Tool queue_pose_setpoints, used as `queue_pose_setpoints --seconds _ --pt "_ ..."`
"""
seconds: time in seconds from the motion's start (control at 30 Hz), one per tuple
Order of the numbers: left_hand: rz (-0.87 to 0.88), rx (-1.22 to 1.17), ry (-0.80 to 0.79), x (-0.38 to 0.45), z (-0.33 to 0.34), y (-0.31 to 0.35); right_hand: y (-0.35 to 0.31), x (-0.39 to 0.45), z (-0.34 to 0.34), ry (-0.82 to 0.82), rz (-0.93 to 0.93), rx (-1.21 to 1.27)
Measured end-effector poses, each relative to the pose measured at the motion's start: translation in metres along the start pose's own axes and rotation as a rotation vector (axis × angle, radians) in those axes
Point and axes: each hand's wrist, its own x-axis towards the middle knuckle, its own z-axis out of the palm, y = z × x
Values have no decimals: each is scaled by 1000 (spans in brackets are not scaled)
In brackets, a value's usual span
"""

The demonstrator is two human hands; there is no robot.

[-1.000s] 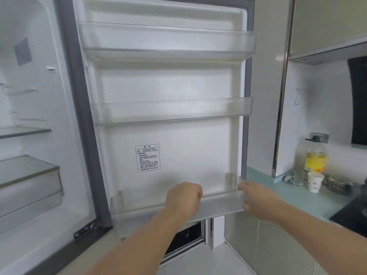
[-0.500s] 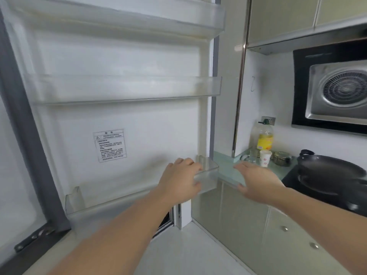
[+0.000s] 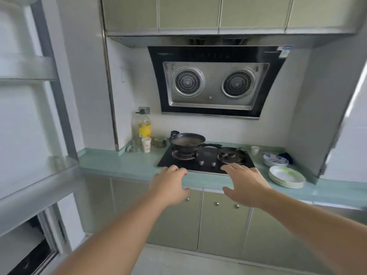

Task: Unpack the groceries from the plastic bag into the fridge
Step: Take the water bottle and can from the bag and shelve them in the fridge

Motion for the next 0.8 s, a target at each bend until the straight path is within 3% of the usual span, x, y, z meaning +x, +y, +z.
queue_pose_setpoints --seconds 0.47,0.63,0.8 --pt "566 -42 -178 -32 39 291 181 -283 -55 -14 732 14" --pt "736 -86 -221 -35 46 344 196 -335 -69 25 941 -11" --pt "859 -134 -276 -25 53 356 190 -344 -72 16 1065 -91"
